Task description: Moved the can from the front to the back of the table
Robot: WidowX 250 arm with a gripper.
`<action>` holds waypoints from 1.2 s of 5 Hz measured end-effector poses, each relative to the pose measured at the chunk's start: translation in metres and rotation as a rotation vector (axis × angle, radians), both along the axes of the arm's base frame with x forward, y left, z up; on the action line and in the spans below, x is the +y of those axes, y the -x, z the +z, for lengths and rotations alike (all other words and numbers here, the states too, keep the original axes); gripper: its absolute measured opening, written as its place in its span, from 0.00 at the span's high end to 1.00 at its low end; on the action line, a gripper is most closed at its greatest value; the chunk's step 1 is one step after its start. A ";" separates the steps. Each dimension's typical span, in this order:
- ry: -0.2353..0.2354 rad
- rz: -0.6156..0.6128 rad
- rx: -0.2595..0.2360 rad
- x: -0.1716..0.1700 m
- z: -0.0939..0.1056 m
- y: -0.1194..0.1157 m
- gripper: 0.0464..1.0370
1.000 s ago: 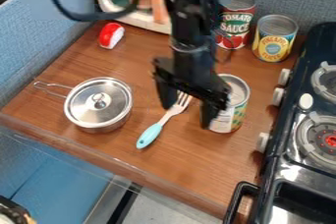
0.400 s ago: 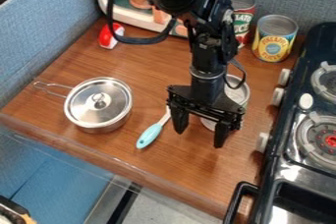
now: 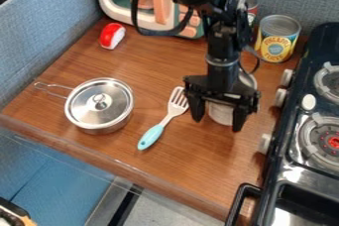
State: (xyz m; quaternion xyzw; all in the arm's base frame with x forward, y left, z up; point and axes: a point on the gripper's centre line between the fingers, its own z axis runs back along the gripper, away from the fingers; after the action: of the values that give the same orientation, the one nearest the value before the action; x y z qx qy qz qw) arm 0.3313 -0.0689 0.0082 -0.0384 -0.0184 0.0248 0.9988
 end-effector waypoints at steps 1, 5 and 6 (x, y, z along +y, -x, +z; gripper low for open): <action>-0.013 0.082 0.004 0.014 0.000 -0.019 0.04; 0.029 0.184 -0.018 0.038 -0.011 -0.069 0.04; 0.028 0.156 -0.022 0.038 -0.005 -0.073 0.04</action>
State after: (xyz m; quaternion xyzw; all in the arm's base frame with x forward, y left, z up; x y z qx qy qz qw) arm 0.4042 -0.0307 0.0032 -0.0511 -0.0320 0.1025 0.9929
